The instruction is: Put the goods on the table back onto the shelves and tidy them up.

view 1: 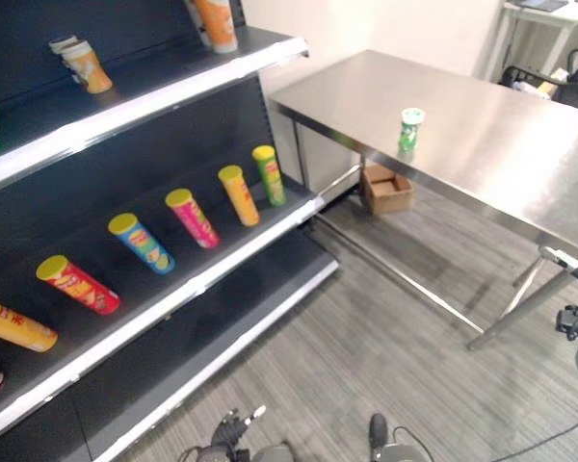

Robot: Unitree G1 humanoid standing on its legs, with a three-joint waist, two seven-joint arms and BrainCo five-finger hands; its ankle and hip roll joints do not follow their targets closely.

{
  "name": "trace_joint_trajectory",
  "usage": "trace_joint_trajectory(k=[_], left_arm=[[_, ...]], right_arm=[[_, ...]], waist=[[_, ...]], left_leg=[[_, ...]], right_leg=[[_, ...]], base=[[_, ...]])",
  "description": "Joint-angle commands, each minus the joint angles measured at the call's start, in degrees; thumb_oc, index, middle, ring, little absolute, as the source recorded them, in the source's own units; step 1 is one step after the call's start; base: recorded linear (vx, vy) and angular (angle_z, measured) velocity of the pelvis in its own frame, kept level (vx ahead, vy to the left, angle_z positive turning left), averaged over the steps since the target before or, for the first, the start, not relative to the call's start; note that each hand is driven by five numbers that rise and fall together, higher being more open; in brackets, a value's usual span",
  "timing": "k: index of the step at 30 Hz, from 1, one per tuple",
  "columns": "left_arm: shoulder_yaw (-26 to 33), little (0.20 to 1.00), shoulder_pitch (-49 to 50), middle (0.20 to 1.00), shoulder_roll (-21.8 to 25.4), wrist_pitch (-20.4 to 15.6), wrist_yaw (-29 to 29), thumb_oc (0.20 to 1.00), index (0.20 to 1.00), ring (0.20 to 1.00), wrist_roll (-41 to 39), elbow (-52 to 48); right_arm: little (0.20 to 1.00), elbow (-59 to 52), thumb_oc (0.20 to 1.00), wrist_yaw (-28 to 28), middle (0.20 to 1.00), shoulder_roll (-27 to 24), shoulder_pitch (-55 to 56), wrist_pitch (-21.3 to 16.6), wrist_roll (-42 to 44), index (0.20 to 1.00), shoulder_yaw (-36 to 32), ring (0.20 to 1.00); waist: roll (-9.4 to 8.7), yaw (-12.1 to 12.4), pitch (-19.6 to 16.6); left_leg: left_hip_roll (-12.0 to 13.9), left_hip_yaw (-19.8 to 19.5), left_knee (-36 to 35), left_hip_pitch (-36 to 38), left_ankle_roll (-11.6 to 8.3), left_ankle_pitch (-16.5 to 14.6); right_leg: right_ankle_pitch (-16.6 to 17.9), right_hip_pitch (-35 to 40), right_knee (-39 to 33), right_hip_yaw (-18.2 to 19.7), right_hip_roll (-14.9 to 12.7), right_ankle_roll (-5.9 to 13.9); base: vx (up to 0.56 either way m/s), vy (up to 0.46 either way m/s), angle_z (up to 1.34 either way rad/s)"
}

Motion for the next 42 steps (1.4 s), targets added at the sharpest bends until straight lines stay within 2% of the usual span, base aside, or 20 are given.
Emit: trace_joint_trajectory(k=[1,3,5,7,11,12,13,14,15,16,17,18,21,23,24,25,26,29,37,42], left_arm=[[-1.2,1.000,-1.9,1.000,3.2,-0.2,0.9,1.000,1.000,1.000,0.6,-0.5],[-1.3,1.000,-1.8,1.000,3.5,-0.2,0.6,1.000,1.000,1.000,1.1,-0.7],[-1.3,1.000,-1.5,1.000,3.2,-0.1,1.0,1.000,1.000,1.000,2.2,0.4],[-0.6,1.000,-1.4,1.000,3.4,-0.1,1.4,1.000,1.000,1.000,2.2,1.3],[0.4,1.000,-1.6,1.000,3.8,-0.3,1.7,1.000,1.000,1.000,0.2,0.2],[0.0,1.000,-1.8,1.000,4.2,-0.1,1.6,1.000,1.000,1.000,0.2,-0.5],[-0.2,1.000,-2.0,1.000,4.6,0.0,1.7,1.000,1.000,1.000,0.5,-0.2],[-0.2,1.000,-2.2,1.000,5.0,0.1,1.8,1.000,1.000,1.000,0.5,-0.3],[-0.3,1.000,-2.2,1.000,5.1,0.1,1.7,1.000,1.000,1.000,0.6,-0.3],[-0.9,1.000,-2.4,1.000,5.3,0.1,1.5,1.000,1.000,1.000,1.0,0.2],[-1.3,1.000,-2.5,1.000,5.3,0.1,1.3,1.000,1.000,1.000,1.5,0.9],[-1.6,1.000,-3.0,1.000,5.3,0.2,1.1,1.000,1.000,1.000,2.4,2.3],[-0.3,1.000,-2.8,1.000,5.9,0.3,1.0,1.000,1.000,1.000,2.5,3.7],[0.3,1.000,-2.8,1.000,6.5,0.5,0.9,1.000,1.000,1.000,2.7,4.8],[0.3,1.000,-2.9,1.000,6.5,0.4,0.9,1.000,1.000,1.000,2.7,4.9],[0.2,1.000,-2.8,1.000,6.7,0.6,0.9,1.000,1.000,1.000,2.8,5.0],[0.2,1.000,-2.7,1.000,7.0,0.7,0.7,1.000,1.000,1.000,2.7,5.1],[0.2,1.000,-2.1,1.000,6.8,0.8,0.5,1.000,1.000,1.000,3.9,5.8],[-0.1,1.000,-0.3,1.000,6.4,0.7,-0.4,1.000,1.000,1.000,2.3,5.2],[-0.7,1.000,0.3,1.000,6.7,0.6,-0.9,1.000,1.000,1.000,1.2,4.6]], right_arm=[[1.000,-1.6,1.000,-2.6,1.000,-2.4,-3.6,-0.4,-1.6,1.000,-2.2,1.000],[1.000,-1.6,1.000,-2.7,1.000,-2.4,-4.0,-0.2,-2.0,1.000,-2.1,1.000],[1.000,-0.6,1.000,-2.5,1.000,-3.1,-4.9,0.3,-3.3,1.000,-1.1,1.000],[1.000,1.0,1.000,-1.5,1.000,-4.3,-5.8,1.2,-4.5,1.000,0.2,1.000],[1.000,3.2,1.000,-1.6,1.000,-5.6,-8.0,2.5,-6.9,1.000,0.9,1.000],[1.000,2.7,1.000,-1.7,1.000,-5.7,-8.6,2.7,-7.3,1.000,0.4,1.000],[1.000,2.6,1.000,-2.0,1.000,-5.8,-8.6,2.6,-7.7,1.000,-0.1,1.000],[1.000,2.4,1.000,-2.4,1.000,-6.2,-8.2,2.8,-8.4,1.000,-0.9,1.000],[1.000,2.6,1.000,-2.6,1.000,-6.7,-8.3,2.9,-8.5,1.000,-1.6,1.000],[1.000,2.9,1.000,-2.9,1.000,-8.1,-8.3,3.0,-8.8,1.000,-3.3,1.000],[1.000,3.4,1.000,-3.4,1.000,-9.0,-8.4,2.9,-8.5,1.000,-4.4,1.000],[1.000,5.0,1.000,-4.4,1.000,-10.5,-7.5,2.9,-8.1,1.000,-6.7,1.000],[1.000,8.6,1.000,-6.5,1.000,-11.3,-4.9,3.4,-7.4,1.000,-10.6,1.000],[1.000,11.8,1.000,-7.6,1.000,-12.9,-2.2,4.3,-7.2,1.000,-14.2,1.000],[1.000,11.9,1.000,-7.6,1.000,-13.0,-2.2,4.3,-7.1,1.000,-14.2,1.000],[1.000,12.6,1.000,-7.8,1.000,-13.7,-0.6,4.6,-7.0,1.000,-16.0,1.000],[1.000,13.3,1.000,-7.5,1.000,-14.0,0.2,4.9,-7.3,1.000,-16.4,1.000],[1.000,14.2,1.000,-6.4,1.000,-15.5,1.5,5.2,-7.1,1.000,-18.0,1.000],[1.000,16.9,1.000,-0.6,1.000,-20.8,-0.9,4.9,-6.2,1.000,-13.3,1.000],[1.000,19.9,1.000,2.6,1.000,-22.9,-3.9,3.8,-3.1,1.000,-8.5,1.000]], waist=[[1.11,2.6,2.2],[2.01,2.5,2.1],[2.42,2.7,1.7],[1.61,2.9,0.7],[-0.15,4.0,-0.6],[-0.58,3.7,0.2],[-0.90,3.5,0.6],[-1.00,3.5,0.9],[-1.10,3.7,1.0],[-1.05,3.5,1.1],[-1.00,3.1,1.1],[-1.01,2.0,1.5],[-2.25,0.7,1.8],[-4.08,-0.4,2.2],[-4.09,-0.4,2.2],[-4.93,-1.0,2.2],[-5.34,-1.2,2.0],[-5.86,-1.1,1.0],[-3.18,-0.6,-1.2],[-1.95,-0.2,-1.4]], left_leg=[[4.3,3.9,-4.4,-5.8,0.23,7.1],[5.2,7.3,-6.4,-5.5,0.29,8.6],[5.3,7.7,-7.8,-3.9,0.80,9.3],[5.1,9.1,-7.1,-2.5,1.56,8.5],[3.6,11.7,-9.1,1.7,4.15,5.8],[2.6,11.2,-9.9,3.6,5.24,4.7],[2.0,11.0,-10.2,4.6,5.70,4.1],[1.4,10.3,-10.6,6.1,6.16,3.0],[1.1,9.7,-10.8,6.3,6.09,2.4],[1.0,8.1,-10.9,6.4,5.67,2.1],[1.0,7.2,-11.1,6.6,5.47,1.9],[1.1,5.0,-11.1,7.4,4.86,0.9],[1.6,2.2,-10.1,9.0,3.79,-0.9],[0.8,-0.3,-8.7,9.9,3.14,-2.5],[0.8,-0.4,-8.6,9.9,3.17,-2.5],[0.2,-1.8,-8.1,10.0,3.21,-3.0],[-0.3,-2.6,-8.0,10.1,3.41,-3.4],[-0.9,-3.7,-8.0,10.9,3.42,-4.1],[2.9,-5.2,-7.8,11.3,1.40,-3.8],[5.7,-6.1,-7.2,10.8,-0.83,-2.8]], right_leg=[[-9.8,10.2,0.2,-2.8,1.8,4.23],[-10.6,11.1,0.3,-3.1,2.8,4.23],[-11.4,12.5,0.4,-2.4,3.1,4.48],[-12.7,13.5,1.3,-2.0,1.6,4.98],[-13.3,10.1,12.9,-3.2,-2.5,7.75],[-11.5,6.4,21.4,-3.9,-4.5,9.43],[-9.5,4.8,25.3,-4.3,-5.6,10.37],[-6.4,2.3,28.4,-5.6,-8.2,10.09],[-6.0,1.4,27.4,-6.8,-9.6,9.66],[-5.3,0.5,23.4,-8.0,-11.2,9.21],[-4.8,-0.1,20.7,-7.8,-11.4,9.25],[-2.6,-1.8,14.1,-5.2,-11.2,9.93],[1.6,-3.9,7.4,-1.8,-11.4,11.48],[4.9,-4.8,5.6,1.1,-11.4,12.56],[4.9,-4.6,5.5,1.0,-11.4,12.60],[5.6,-4.8,5.5,3.6,-10.6,12.74],[4.8,-4.4,5.4,4.6,-10.2,12.61],[3.4,-2.3,4.8,4.1,-10.2,12.86],[-2.5,-0.2,5.6,2.0,-6.9,10.26],[-5.2,2.0,4.9,0.1,-4.4,8.27]], base=[[0.18,0.010,-0.99],[0.21,0.070,-0.46],[0.26,0.146,0.26],[0.35,0.222,-0.14],[0.23,0.199,-0.29],[0.14,0.226,-0.08],[0.16,0.214,0.11],[0.13,0.106,0.43],[0.14,0.012,0.69],[0.11,-0.059,0.81],[0.19,-0.146,1.23],[0.20,-0.146,1.26],[0.24,-0.175,1.05],[0.25,-0.174,0.85],[0.16,-0.148,1.20],[0.12,-0.109,1.06],[0.15,-0.125,0.74],[0.10,-0.149,0.28],[0.07,-0.183,0.12],[0.03,-0.192,0.14]])
